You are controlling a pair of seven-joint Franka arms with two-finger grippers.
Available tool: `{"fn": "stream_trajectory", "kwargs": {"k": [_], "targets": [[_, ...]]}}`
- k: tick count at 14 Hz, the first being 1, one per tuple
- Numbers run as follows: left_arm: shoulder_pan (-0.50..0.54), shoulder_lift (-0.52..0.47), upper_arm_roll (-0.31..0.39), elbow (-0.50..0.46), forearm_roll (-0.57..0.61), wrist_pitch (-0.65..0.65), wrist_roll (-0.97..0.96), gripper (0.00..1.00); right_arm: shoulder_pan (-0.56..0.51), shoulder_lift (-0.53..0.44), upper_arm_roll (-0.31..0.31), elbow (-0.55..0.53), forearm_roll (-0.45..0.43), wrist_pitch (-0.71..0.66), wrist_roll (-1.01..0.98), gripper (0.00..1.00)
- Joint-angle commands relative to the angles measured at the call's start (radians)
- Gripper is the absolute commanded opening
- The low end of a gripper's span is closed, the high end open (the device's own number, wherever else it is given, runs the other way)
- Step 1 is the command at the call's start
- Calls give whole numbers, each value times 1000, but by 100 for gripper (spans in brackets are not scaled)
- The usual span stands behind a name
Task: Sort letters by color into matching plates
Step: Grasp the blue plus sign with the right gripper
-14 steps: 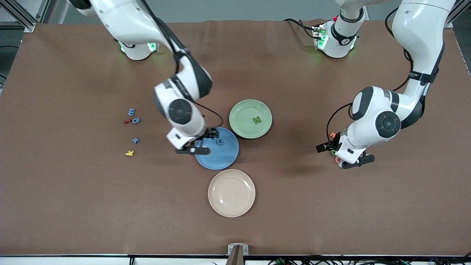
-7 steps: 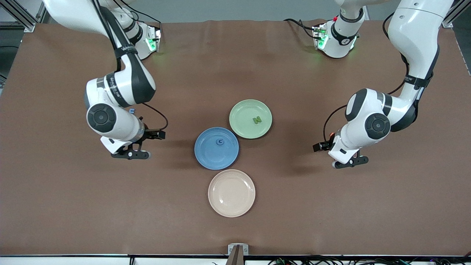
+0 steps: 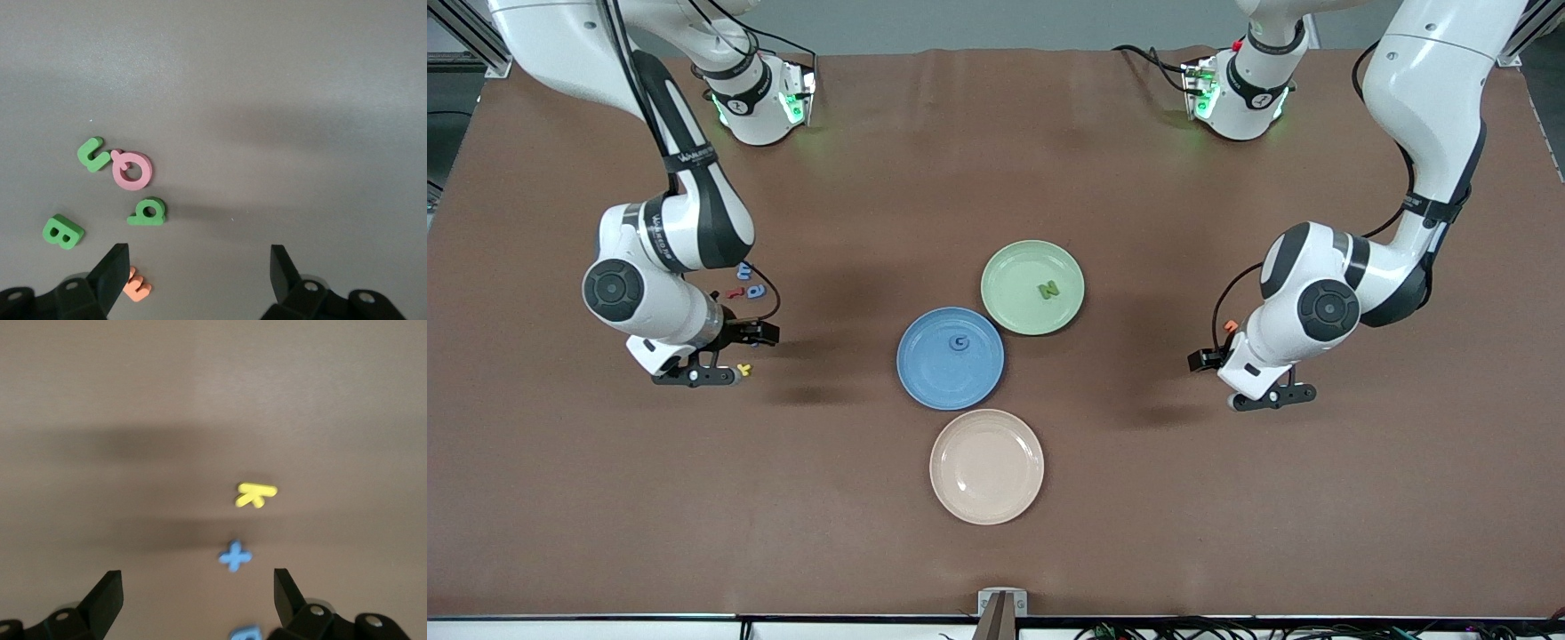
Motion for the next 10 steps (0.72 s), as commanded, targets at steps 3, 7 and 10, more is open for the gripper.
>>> {"fn": "stream_trajectory", "kwargs": {"k": [3,7,10], "targets": [[-2,20,-5,13,22,16,-7,90,-52,-42,19,-163,-18,140,-25,100],[2,24,-3,10,22,19,-7,90,-53,-29,19,-177,-18,207,-25,96],[-2,30,-3,13,22,19,-7,90,-69,13,19,-175,-18,264,-25,90]]}}
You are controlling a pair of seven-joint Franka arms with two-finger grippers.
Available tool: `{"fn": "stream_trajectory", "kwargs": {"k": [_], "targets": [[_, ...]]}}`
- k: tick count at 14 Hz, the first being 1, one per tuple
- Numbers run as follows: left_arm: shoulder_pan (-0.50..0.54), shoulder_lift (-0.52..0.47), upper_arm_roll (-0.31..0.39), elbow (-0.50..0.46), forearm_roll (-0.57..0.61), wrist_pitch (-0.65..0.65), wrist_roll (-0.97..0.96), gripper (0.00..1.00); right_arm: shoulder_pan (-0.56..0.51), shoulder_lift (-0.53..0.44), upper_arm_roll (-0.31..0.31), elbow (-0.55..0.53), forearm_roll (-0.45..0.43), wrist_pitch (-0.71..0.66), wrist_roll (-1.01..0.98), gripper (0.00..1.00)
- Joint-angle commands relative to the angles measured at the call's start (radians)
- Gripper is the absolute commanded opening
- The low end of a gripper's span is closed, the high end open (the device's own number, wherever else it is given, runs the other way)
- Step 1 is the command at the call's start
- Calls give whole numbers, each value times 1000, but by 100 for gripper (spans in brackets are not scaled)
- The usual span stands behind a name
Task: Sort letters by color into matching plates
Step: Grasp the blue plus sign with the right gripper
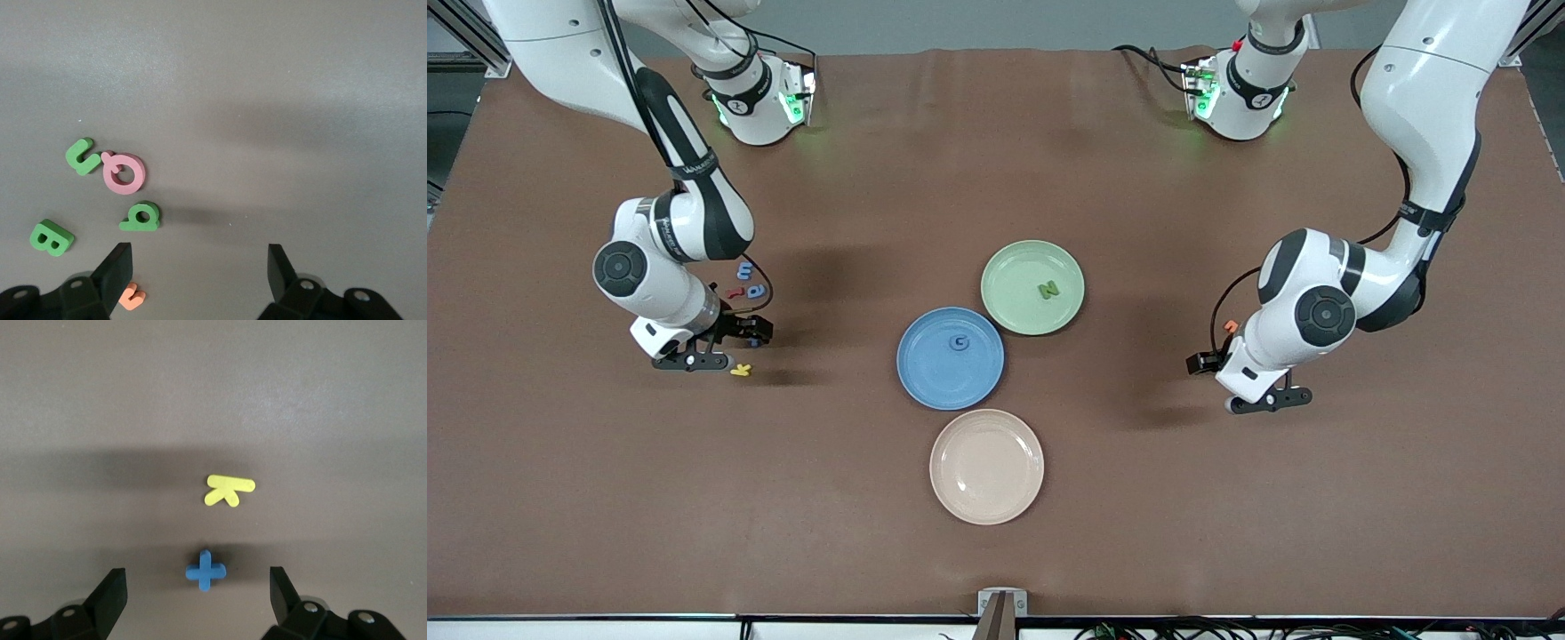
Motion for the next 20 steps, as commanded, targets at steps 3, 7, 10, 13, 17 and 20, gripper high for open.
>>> {"fn": "stream_trajectory", "kwargs": {"k": [3,7,10,13,17,20], "targets": [[-9,20,-3,15,21,5,-8,90,-33,30,18,-20,-17,37,-3,88],[-3,20,-3,15,21,5,-7,90,-21,58,18,-15,-17,54,8,86],[-9,20,-3,20,21,5,-7,90,-20,73,18,-14,-17,60,8,84],[-6,22,-3,23,21,3,-7,90,-22,71,18,-17,-17,55,9,72],[-6,22,-5,23,19,3,-7,90,-25,70,18,-17,-17,51,9,51],[-14,33,-5,39,19,2,-21,90,-25,70,18,-15,-17,51,9,36]]}}
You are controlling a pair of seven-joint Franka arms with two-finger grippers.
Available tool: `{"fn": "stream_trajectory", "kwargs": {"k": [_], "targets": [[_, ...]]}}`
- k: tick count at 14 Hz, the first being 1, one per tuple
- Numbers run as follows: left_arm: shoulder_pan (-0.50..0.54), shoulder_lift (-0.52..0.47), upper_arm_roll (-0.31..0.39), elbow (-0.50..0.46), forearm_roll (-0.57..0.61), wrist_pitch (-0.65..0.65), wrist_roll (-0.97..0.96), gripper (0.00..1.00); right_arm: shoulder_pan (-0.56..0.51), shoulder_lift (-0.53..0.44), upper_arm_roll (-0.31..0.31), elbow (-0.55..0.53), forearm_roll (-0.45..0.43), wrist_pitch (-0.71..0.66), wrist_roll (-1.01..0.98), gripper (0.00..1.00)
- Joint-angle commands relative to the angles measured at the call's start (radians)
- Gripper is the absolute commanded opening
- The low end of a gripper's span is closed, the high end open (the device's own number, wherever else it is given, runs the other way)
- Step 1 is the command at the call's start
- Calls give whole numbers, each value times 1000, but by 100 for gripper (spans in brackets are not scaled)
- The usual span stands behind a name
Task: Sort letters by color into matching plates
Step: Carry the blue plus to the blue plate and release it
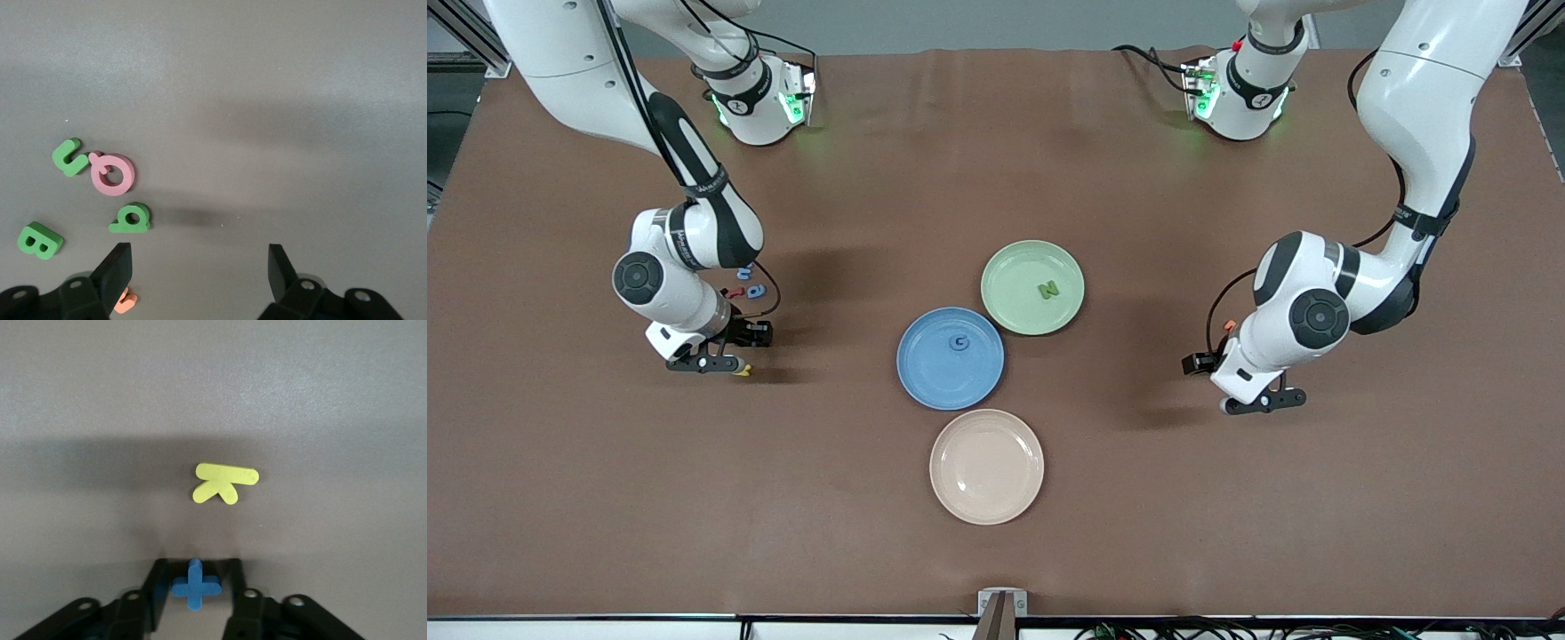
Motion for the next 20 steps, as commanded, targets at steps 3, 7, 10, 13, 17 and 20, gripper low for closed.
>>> {"fn": "stream_trajectory", "kwargs": {"k": [3,7,10,13,17,20], "targets": [[-5,22,-3,33,19,-2,-21,90,-16,1,10,-7,-17,1,9,23],[-7,25,-3,33,19,-2,-21,90,-17,-15,11,8,-17,-20,9,20],[-7,26,-3,35,19,-2,-19,90,-7,-57,17,112,-17,-220,24,19],[-5,26,-3,41,19,-2,-18,90,53,-51,19,297,-16,-428,79,19],[-5,26,-3,47,19,-5,-16,90,206,34,19,502,-14,-477,275,19],[-7,29,-3,59,19,-10,-19,90,353,99,19,585,-11,-473,511,19]]}}
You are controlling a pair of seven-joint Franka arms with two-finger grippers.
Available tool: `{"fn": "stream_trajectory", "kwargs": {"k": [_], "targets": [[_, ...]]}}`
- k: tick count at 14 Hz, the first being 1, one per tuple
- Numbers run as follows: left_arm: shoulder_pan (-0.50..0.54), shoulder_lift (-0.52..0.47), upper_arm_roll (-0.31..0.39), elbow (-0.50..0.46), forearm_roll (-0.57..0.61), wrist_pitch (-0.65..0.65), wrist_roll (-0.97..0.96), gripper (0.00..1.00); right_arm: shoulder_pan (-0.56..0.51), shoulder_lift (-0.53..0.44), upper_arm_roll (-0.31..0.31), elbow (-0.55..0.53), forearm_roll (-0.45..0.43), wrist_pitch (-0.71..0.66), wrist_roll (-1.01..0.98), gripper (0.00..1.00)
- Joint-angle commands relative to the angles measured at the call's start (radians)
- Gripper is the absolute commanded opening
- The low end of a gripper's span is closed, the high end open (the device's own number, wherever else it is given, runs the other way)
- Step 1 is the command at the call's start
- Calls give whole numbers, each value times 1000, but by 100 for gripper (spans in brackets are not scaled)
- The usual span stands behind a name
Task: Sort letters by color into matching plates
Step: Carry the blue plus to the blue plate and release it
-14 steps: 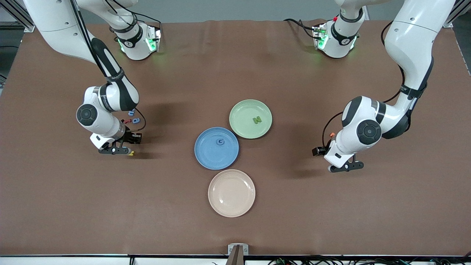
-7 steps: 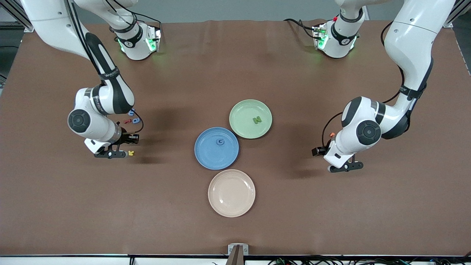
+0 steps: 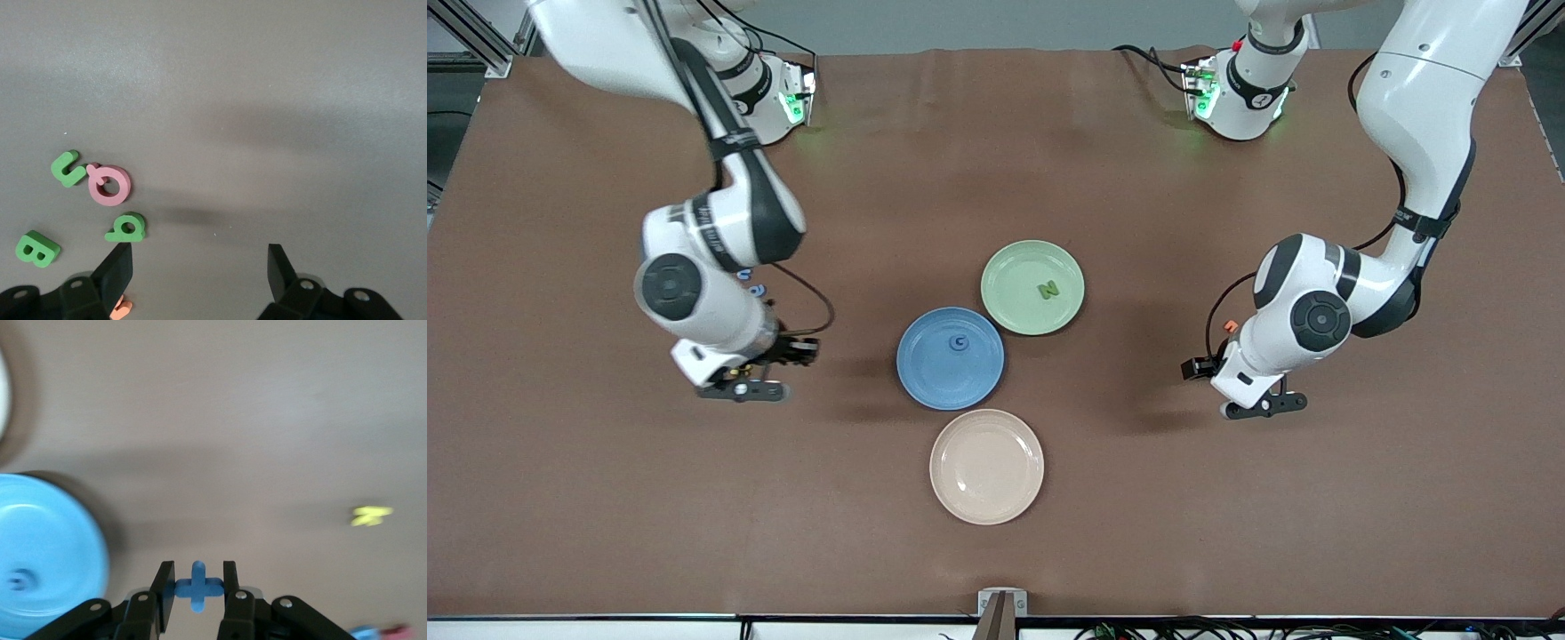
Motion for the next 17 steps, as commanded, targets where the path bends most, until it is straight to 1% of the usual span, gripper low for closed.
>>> {"fn": "stream_trajectory", "kwargs": {"k": [1,3,5,7,13,15,17], "targets": [[-5,21,-2,32,19,-10,-15,90,123,101,-8,112,-10,-7,211,19],[-5,21,-2,32,19,-10,-15,90,197,176,-9,186,-16,-1,322,19],[-5,23,-2,32,21,-10,-15,90,224,245,-9,267,-15,0,385,19],[-3,23,-2,31,19,-10,-15,90,238,285,-9,308,-15,8,407,19],[-6,23,-4,32,18,-10,-18,90,286,361,-9,332,-15,195,438,18],[-9,23,-2,37,18,-10,-16,90,295,384,-8,347,-13,207,442,18],[-1,32,-4,43,18,-10,-10,90,304,387,-9,347,-13,206,444,19]]}}
